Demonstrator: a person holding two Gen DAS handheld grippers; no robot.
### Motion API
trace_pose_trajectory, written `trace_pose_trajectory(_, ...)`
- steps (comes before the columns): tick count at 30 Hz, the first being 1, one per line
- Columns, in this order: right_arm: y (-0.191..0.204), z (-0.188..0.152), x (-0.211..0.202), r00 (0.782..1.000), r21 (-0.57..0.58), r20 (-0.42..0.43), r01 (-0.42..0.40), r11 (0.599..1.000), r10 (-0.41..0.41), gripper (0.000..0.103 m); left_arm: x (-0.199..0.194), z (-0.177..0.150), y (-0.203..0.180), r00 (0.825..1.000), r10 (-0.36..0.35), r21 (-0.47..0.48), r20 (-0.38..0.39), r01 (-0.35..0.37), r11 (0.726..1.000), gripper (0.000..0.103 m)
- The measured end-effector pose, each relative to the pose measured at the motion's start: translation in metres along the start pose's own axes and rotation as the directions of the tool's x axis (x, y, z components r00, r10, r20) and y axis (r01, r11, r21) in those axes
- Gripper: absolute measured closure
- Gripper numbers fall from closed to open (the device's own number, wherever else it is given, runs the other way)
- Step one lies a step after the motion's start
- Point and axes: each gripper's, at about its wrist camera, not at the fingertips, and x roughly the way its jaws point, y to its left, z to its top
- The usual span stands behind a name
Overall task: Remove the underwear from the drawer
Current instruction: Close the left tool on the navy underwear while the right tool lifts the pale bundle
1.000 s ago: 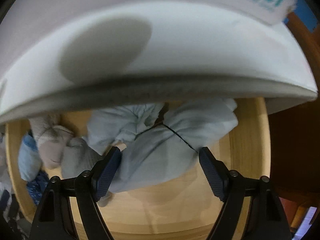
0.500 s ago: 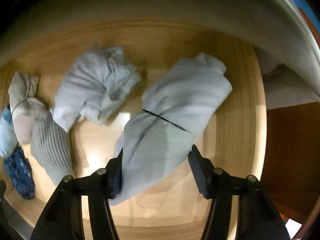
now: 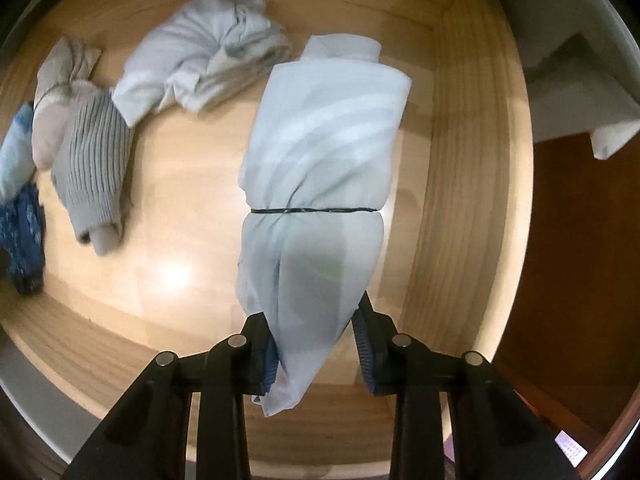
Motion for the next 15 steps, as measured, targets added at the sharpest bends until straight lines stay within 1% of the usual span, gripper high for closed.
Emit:
trace_pose_trajectory(4, 0.004, -0.008, 0.003, 1.000, -0.039, -0.003, 0.012, 0.999, -0.012, 0.074, 0.012, 0.003, 0.002, 0.999, 0.014, -0.008, -0.029, -0.014, 1.000, 0.050)
trace_pose_trajectory(5, 0.010, -0.003, 0.005, 1.000, -0.044, -0.003, 0.015, 0.999, -0.015, 0.074, 0.013, 0.004, 0.000, 0.999, 0.016, -0.009, -0.034, -0.016, 1.000, 0.050)
trace_pose_trajectory(10, 0.016, -0.008, 0.008, 0.999, -0.077, 0.003, 0.035, 0.996, -0.035, 0.074, 0.020, 0.010, -0.003, 0.998, 0.030, 0.002, -0.060, -0.030, 1.000, 0.050)
trace_pose_trajectory(11, 0.020, 0.007, 0.006, 0.999, -0.080, 0.003, 0.036, 0.996, -0.035, 0.074, 0.021, 0.011, -0.004, 0.997, 0.030, 0.003, -0.067, -0.030, 1.000, 0.050)
trace_pose_trajectory(14, 0.020, 0.009, 0.006, 0.999, -0.083, 0.000, 0.035, 0.996, -0.035, 0.074, 0.026, 0.013, -0.009, 0.994, 0.032, 0.018, -0.101, -0.030, 0.999, 0.050)
trace_pose_trajectory(15, 0.030, 0.002, 0.006, 0.999, -0.082, 0.000, 0.033, 0.996, -0.033, 0.074, 0.027, 0.014, -0.010, 0.993, 0.040, 0.027, -0.109, -0.037, 0.999, 0.050)
